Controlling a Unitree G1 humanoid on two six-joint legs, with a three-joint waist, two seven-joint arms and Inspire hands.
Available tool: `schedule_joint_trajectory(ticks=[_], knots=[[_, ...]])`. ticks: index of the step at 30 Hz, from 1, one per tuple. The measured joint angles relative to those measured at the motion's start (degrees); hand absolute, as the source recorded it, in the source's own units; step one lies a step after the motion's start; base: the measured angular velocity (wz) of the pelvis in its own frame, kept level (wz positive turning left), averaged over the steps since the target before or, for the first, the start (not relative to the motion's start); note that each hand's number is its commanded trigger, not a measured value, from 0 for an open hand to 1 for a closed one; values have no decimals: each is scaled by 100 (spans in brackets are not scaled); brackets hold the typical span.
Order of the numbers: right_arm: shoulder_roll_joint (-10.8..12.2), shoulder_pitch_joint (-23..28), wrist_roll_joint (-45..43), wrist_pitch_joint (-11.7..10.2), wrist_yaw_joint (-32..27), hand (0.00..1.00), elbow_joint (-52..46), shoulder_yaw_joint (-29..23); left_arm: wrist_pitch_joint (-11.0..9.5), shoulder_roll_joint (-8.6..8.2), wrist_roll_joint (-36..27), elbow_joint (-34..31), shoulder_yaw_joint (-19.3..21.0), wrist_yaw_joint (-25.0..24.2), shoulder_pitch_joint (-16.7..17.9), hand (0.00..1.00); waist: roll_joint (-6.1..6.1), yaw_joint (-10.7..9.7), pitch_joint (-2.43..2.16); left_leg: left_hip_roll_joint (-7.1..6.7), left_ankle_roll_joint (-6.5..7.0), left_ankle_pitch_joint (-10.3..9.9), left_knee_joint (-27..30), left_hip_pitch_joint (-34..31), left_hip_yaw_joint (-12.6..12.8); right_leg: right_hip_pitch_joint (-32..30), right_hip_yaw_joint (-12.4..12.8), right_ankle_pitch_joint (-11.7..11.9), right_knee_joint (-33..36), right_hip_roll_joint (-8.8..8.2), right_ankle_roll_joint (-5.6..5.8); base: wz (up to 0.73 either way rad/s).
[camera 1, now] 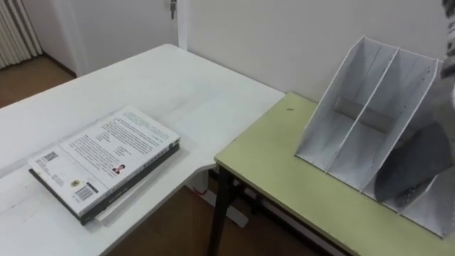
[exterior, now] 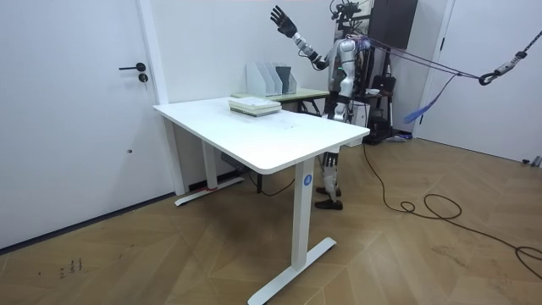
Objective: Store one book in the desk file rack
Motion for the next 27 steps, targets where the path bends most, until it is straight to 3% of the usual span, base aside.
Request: schedule_joint_trajectory(ticks=[3, 5, 7, 10, 14, 16, 19, 23, 27], knots=[[42, 324, 147, 127, 860, 0, -230, 336, 14, 6, -99, -17, -7, 0, -39, 0, -40, 62, -37, 3, -1, 1, -16, -23, 16, -61, 5, 0, 4, 2, 0, -1], [42, 341, 433, 358, 1601, 0, -324, 634, 19, 7, -119, 20, -43, -6, -74, 0, -72, 129, -51, 10, -2, 2, -24, -24, 49, -63, 27, 7, 10, 7, -4, -7], [42, 417, 509, 455, 2153, 0, -467, 788, 29, 10, -111, 13, -93, -41, -95, 0, -76, 155, -45, 14, -2, 1, -24, -29, 48, -63, 37, 8, 9, 9, -4, -3], [41, 506, 488, 501, 3049, 0, -523, 1213, 84, 83, -238, 8, -167, -154, -183, 0, -127, 226, -17, 23, -5, 2, -41, -15, 37, -46, 42, 8, 3, 22, -4, 0], [35, 918, 420, 839, 4236, 0, -509, 1818, 213, 235, -329, 15, -377, -219, -323, 0, -242, 402, 44, 35, -20, -9, -86, -17, 43, -33, 35, 9, -3, 34, -6, 0], [43, 1315, 236, 895, 4648, 0, -326, 2025, 287, 279, -333, 17, -444, -250, -426, 0, -285, 524, 55, 33, -20, -9, -81, -22, 33, -27, 32, 12, -4, 34, -6, 2], [44, 1869, -298, 1198, 5347, 0, -82, 2258, 306, 313, -335, 33, -597, -301, -548, 0, -289, 685, 65, 25, -16, -10, -58, -93, 30, -92, 39, 24, -1, 26, -1, 0], [49, 2385, -470, 1320, 6012, 0, 692, 2290, 383, 310, -338, 67, -897, -305, -669, 0, -246, 779, 99, 27, -16, -10, -15, -122, -11, -97, 11, 37, -9, 29, -4, 2], [95, 2785, -487, 1384, 6292, 0, 1272, 2289, 444, 281, -582, 74, -949, -301, -692, 0, -171, 768, 114, 32, -20, -14, 10, -173, -37, -117, -21, 39, -11, 30, -7, 4]])
